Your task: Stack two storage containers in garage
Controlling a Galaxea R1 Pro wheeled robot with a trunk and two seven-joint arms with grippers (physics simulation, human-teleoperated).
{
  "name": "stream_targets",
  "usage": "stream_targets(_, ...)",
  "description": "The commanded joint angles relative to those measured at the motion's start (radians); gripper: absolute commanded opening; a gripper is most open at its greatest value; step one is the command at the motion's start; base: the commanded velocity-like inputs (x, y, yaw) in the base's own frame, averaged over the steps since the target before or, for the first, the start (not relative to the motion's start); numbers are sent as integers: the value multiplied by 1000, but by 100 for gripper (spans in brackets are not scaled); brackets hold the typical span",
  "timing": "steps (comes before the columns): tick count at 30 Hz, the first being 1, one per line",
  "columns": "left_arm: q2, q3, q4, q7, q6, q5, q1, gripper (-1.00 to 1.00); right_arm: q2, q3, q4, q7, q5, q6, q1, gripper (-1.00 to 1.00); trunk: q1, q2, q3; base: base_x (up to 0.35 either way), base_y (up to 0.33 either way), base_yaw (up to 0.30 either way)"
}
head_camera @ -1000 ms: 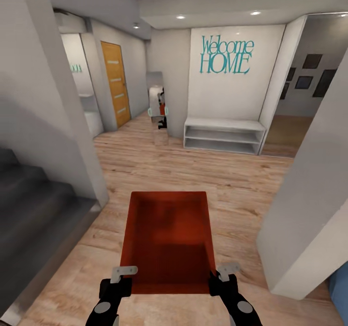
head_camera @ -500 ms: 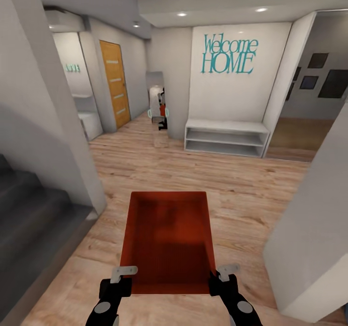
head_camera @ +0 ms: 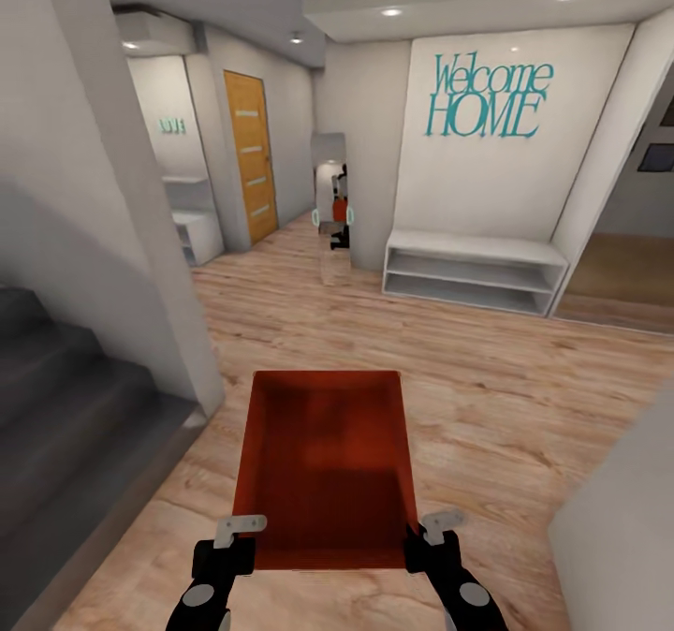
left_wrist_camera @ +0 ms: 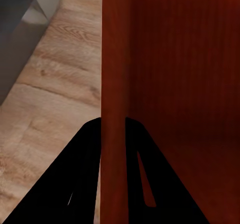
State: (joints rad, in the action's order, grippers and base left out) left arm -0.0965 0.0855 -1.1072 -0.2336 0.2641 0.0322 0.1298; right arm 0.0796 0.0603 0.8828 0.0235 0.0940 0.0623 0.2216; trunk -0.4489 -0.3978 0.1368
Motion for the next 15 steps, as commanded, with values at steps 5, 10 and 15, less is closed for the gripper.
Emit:
stream_targets(5,0,-35,-3,-9,9,22,1,-100,0,0,2,6,6,6,0,-100,-1,-2,8,317,0,199)
stream_targets(10,1,-35,-3,-9,9,22,1,-100,0,0,2,6,6,7,-1,-100,-1,-2,11,319,0,107)
stream_targets(15,1,-35,-3,-2,9,22,1,-100,0,0,2,6,6,6,-1,-100,-1,-2,11,171,0,11)
